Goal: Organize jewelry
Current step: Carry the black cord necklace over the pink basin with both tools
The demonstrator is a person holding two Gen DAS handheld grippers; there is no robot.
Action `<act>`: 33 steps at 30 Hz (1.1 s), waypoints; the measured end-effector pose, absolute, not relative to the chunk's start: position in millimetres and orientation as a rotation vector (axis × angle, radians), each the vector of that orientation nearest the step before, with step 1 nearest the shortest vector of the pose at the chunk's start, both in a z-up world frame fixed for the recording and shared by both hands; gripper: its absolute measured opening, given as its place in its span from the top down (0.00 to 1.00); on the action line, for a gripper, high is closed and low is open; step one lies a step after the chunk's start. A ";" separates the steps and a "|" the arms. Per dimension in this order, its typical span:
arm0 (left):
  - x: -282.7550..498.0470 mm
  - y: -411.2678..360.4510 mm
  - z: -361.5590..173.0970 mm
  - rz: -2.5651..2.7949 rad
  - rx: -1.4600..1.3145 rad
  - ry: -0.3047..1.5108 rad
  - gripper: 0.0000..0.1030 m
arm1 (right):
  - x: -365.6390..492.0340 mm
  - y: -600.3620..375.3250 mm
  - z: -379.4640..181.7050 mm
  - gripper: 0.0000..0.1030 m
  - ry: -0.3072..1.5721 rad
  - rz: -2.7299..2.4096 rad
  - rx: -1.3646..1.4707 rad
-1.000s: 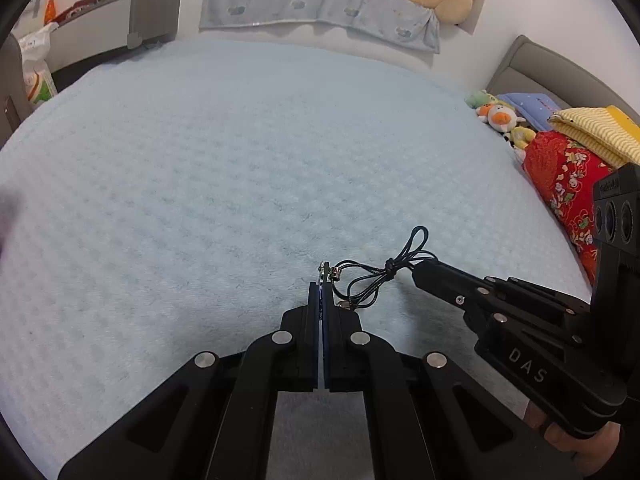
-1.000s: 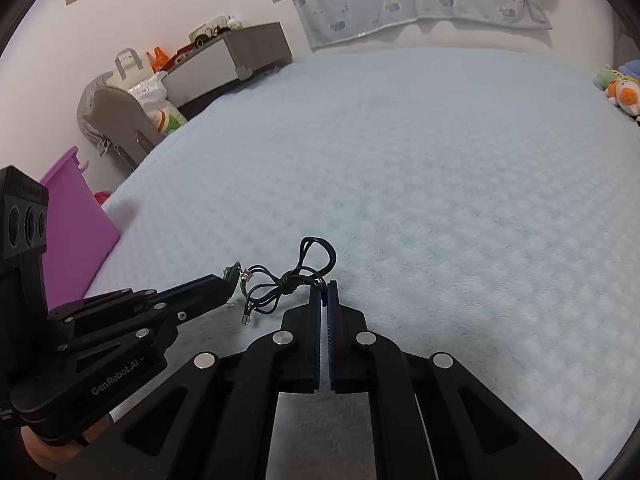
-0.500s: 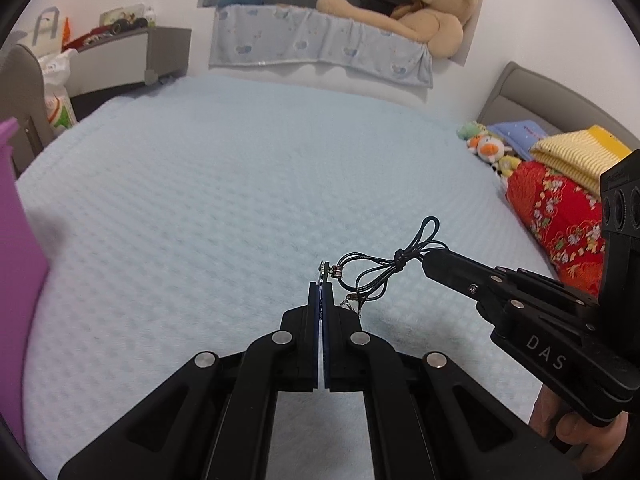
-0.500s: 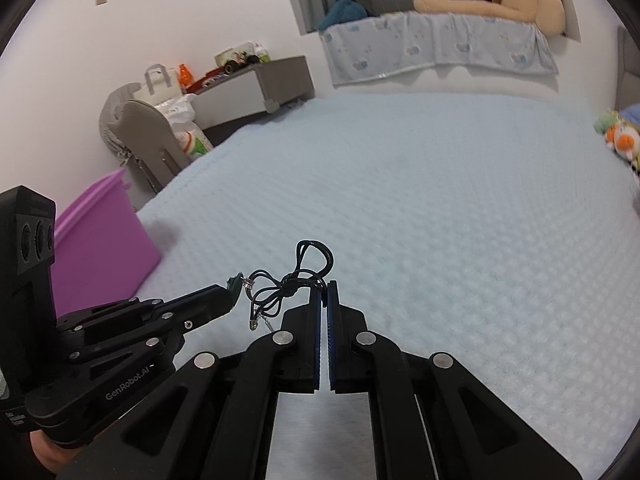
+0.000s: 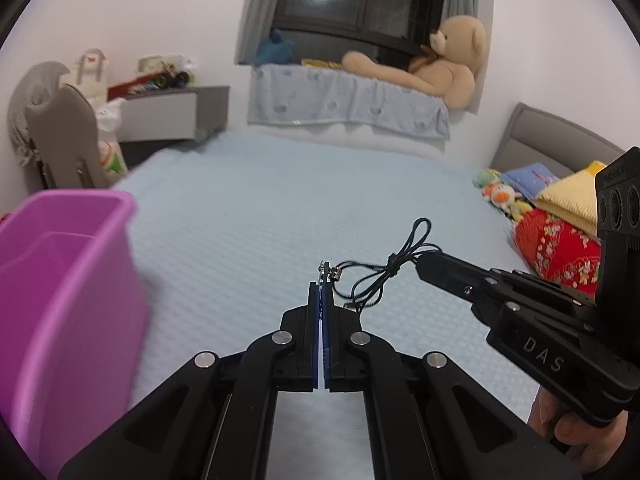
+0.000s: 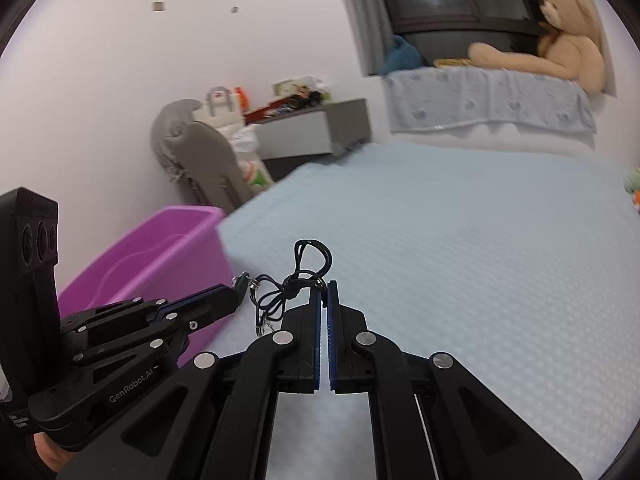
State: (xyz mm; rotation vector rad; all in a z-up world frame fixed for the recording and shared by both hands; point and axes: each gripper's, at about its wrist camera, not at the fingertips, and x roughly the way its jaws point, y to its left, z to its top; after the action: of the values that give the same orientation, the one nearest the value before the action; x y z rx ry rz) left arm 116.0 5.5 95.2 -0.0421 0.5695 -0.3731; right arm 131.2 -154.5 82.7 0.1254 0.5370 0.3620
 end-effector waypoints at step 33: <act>101.3 263.6 108.4 0.055 -0.209 0.639 0.97 | 172.7 128.9 109.5 0.97 0.688 0.707 -0.015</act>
State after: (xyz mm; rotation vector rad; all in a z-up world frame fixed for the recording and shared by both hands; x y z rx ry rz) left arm 101.3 263.6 108.4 -0.2087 0.6386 0.0551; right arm 172.7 128.9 109.5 -0.0150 0.6877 0.7070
